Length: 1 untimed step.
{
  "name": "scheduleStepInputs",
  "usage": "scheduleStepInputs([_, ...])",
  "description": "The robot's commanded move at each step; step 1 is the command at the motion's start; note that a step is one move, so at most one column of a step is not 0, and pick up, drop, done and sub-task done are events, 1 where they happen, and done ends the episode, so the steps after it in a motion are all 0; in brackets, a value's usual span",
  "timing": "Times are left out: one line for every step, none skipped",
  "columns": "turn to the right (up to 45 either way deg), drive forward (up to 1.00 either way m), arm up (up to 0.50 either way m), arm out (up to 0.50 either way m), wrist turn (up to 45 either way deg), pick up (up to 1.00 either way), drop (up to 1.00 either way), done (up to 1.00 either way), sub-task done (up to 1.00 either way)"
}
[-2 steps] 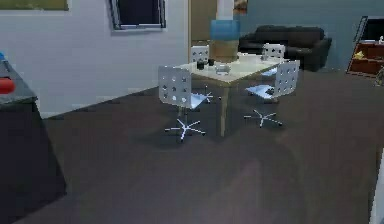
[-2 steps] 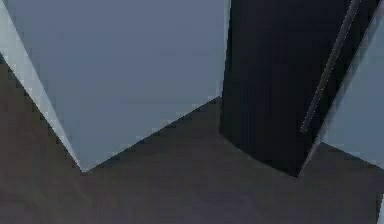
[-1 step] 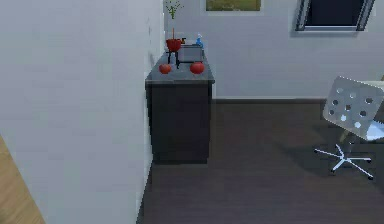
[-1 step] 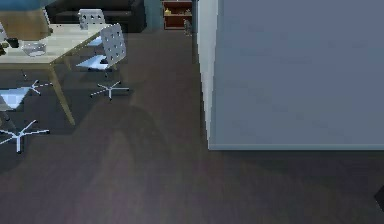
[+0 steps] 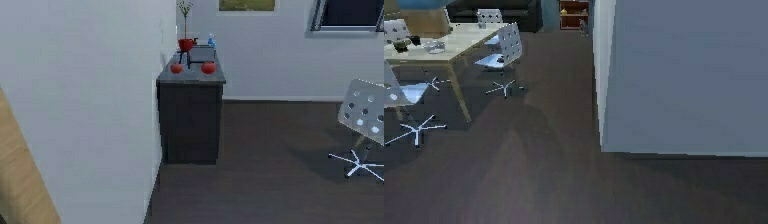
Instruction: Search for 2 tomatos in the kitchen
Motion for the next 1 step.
scheduleStepInputs([0.0, 1.0, 0.0, 0.0, 0.0, 0.0, 0.0, 0.0, 0.0])
